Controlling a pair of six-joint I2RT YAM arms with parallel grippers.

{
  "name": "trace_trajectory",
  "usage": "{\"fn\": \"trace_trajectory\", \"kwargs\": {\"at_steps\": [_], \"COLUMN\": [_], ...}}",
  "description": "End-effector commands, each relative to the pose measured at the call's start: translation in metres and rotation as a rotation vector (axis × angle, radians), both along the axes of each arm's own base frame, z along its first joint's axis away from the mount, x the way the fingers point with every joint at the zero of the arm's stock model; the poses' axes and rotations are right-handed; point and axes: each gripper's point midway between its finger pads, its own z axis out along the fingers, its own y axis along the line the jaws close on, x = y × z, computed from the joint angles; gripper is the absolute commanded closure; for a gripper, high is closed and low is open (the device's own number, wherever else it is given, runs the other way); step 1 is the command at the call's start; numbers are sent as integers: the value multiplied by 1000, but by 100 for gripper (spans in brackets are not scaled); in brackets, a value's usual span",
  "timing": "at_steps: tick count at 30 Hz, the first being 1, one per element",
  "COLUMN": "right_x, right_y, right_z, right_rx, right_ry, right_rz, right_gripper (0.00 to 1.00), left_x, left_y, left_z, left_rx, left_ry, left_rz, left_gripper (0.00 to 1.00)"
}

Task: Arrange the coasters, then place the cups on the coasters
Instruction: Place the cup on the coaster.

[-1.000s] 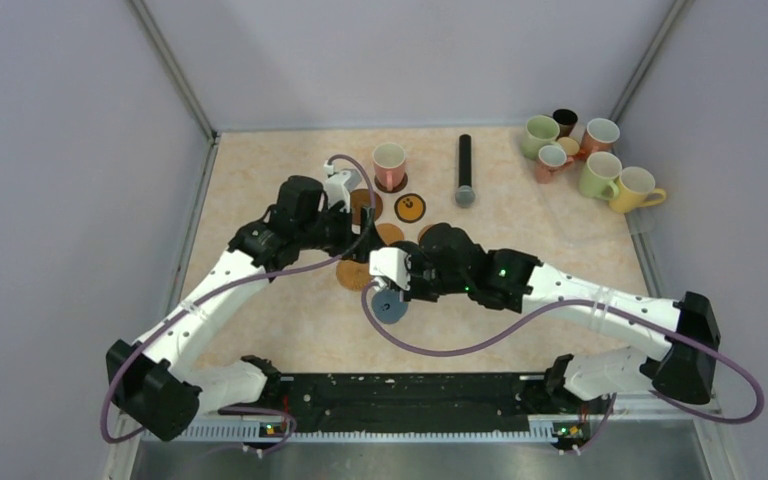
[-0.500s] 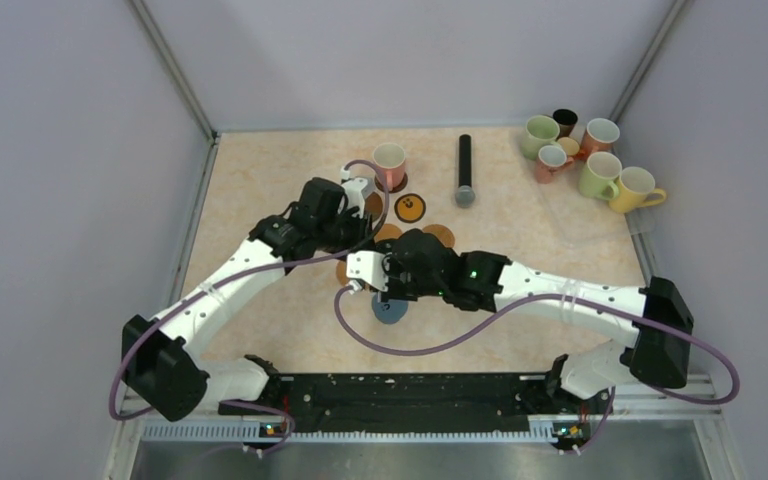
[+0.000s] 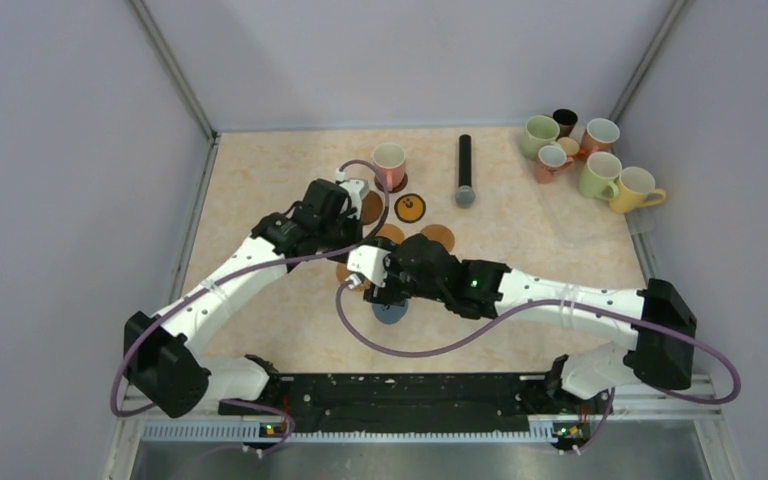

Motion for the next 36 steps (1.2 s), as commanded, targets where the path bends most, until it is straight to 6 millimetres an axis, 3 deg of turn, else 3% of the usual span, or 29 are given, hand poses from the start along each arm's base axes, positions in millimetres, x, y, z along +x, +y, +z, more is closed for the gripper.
{"fn": "trace_trajectory", "kwargs": {"at_steps": [1,3,11,15,21,27,32,33,36], "right_x": [11,7,-3,4,8,-1,-7,-8,-9], "right_y": [-19,-27,-80,-114,-155,-175,-187,-190,-197], "right_z": [32,39,58,58,56,64,66,66,66], "right_rx": [173,239,489,568,638,746,766,767,781], "right_ry": [-32,-11,64,71,119,189,219,221,229], "right_rz": [-144,-175,-364,-529,-743,-799,-824,-834,-849], "right_gripper": [35,32,1,1,1,1,1,1,1], "left_x": [17,24,60,84,115,147,169,174,187], "left_y": [5,14,49,75,94,110,118,119,112], "left_z": [45,47,63,67,80,83,66,54,44], "left_rx": [-62,-45,18,42,-144,-134,-157,-141,-154], "left_ry": [-132,-161,-252,-251,-242,-257,-137,-98,-36], "left_rz": [107,174,394,555,754,904,1060,1100,1139], "left_gripper": [100,100,100,100,100,100,100,100,100]}}
